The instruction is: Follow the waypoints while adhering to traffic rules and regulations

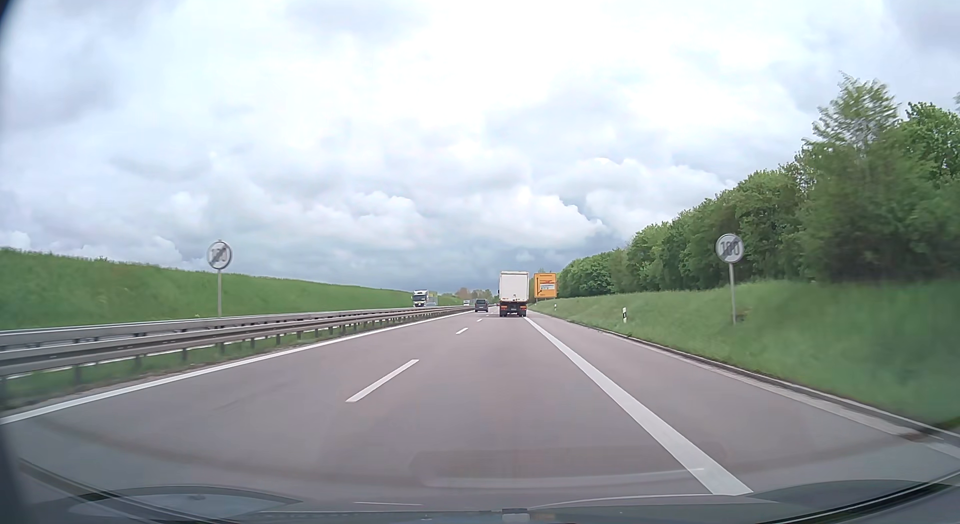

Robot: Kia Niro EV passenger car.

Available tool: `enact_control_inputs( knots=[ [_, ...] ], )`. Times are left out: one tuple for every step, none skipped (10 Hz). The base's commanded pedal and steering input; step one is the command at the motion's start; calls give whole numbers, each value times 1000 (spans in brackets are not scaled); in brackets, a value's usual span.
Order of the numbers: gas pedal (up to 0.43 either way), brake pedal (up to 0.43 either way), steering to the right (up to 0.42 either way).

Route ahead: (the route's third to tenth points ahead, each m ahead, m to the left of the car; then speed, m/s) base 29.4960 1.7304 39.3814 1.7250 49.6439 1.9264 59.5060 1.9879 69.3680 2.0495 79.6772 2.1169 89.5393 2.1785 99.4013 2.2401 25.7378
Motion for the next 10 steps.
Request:
enact_control_inputs(
  knots=[
    [260,12,-1],
    [260,12,-1],
    [260,12,-1],
    [260,12,-1],
    [260,12,-1],
    [248,12,-2],
    [240,12,-2],
    [220,12,-2],
    [220,12,-2],
    [220,12,-2]
  ],
)
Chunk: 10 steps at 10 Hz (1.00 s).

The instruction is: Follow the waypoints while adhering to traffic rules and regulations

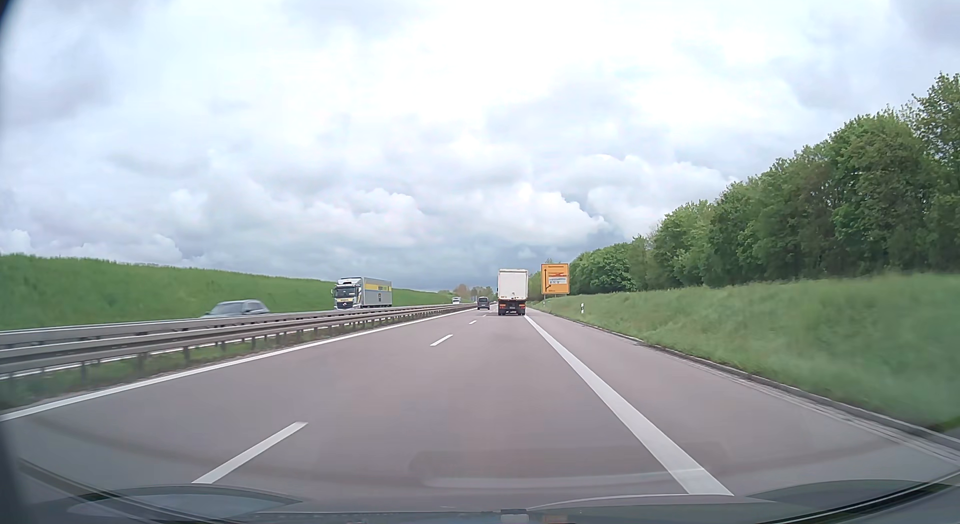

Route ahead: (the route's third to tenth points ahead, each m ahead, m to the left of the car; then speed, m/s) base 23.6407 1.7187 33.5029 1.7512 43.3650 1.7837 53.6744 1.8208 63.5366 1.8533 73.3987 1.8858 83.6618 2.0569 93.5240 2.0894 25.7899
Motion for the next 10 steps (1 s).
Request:
enact_control_inputs(
  knots=[
    [209,6,-2],
    [209,12,-2],
    [228,12,-2],
    [248,12,-2],
    [268,12,-2],
    [268,12,-2],
    [280,12,-2],
    [280,12,-2],
    [280,12,-2],
    [280,12,-2]
  ],
)
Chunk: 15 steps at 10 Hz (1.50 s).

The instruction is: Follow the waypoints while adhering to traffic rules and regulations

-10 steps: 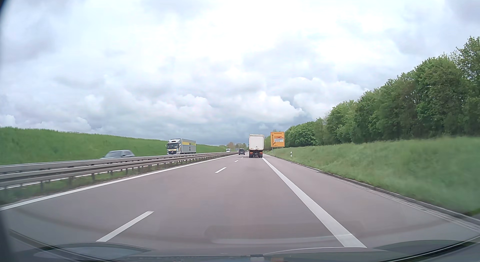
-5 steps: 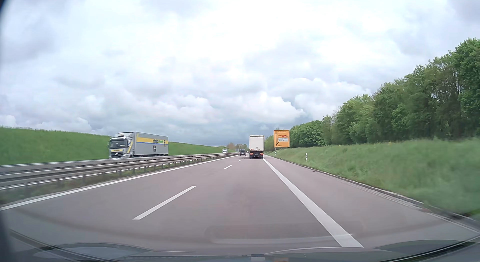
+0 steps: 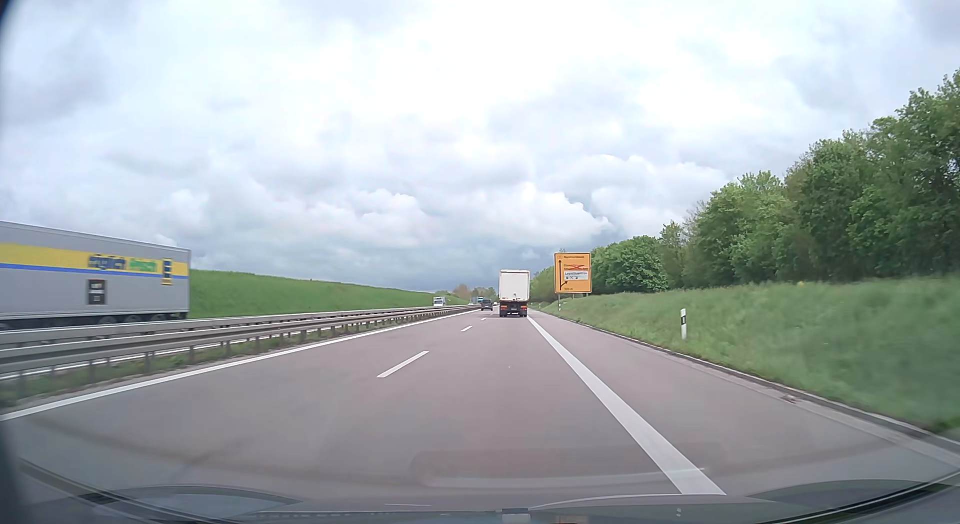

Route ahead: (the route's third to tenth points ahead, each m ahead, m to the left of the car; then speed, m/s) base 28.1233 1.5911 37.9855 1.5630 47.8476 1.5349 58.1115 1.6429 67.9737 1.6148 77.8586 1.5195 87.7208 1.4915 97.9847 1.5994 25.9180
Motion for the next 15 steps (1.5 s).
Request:
enact_control_inputs(
  knots=[
    [280,12,-2],
    [280,12,-2],
    [280,12,-2],
    [280,12,-2],
    [280,12,-2],
    [280,12,-1],
    [280,12,0],
    [280,12,0],
    [280,12,0],
    [287,12,0],
    [287,12,0],
    [287,12,0],
    [299,12,0],
    [311,12,0],
    [311,12,0]
  ],
)
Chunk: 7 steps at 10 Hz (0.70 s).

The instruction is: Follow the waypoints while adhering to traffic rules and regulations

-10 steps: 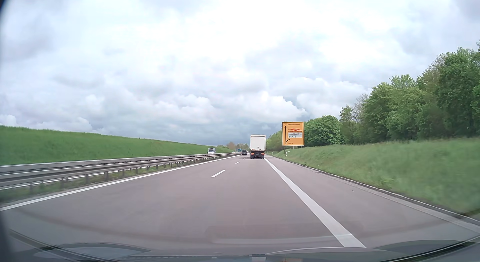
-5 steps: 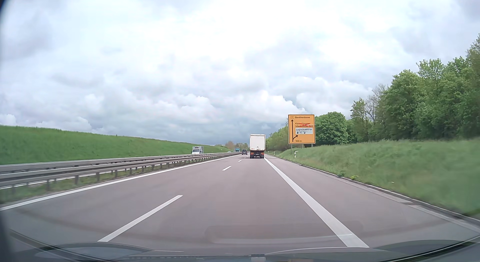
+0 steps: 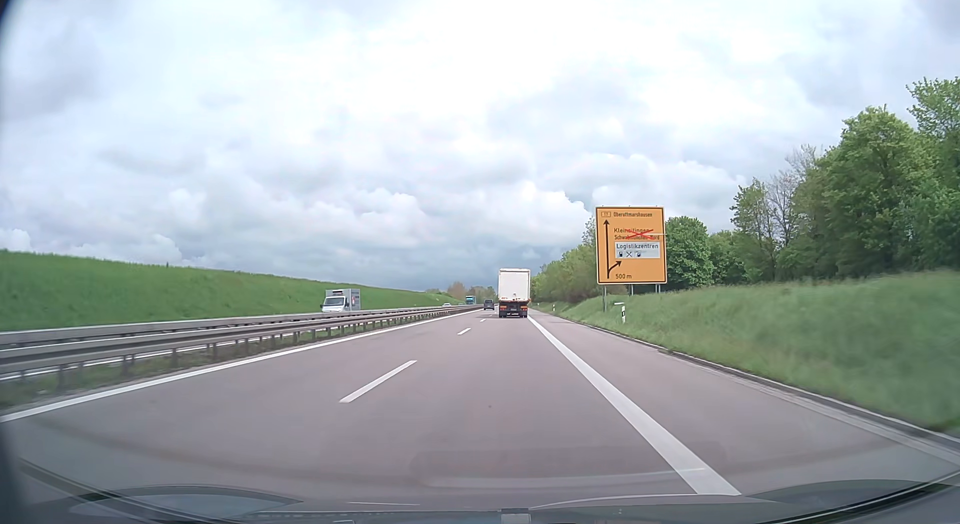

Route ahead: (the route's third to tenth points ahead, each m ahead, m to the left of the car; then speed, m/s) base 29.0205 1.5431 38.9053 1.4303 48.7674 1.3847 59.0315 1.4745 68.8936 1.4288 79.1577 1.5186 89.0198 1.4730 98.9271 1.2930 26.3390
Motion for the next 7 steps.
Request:
enact_control_inputs(
  knots=[
    [331,12,0],
    [339,12,0],
    [350,12,0],
    [350,12,0],
    [350,12,-1],
    [358,12,-1],
    [358,12,-1]
  ],
)
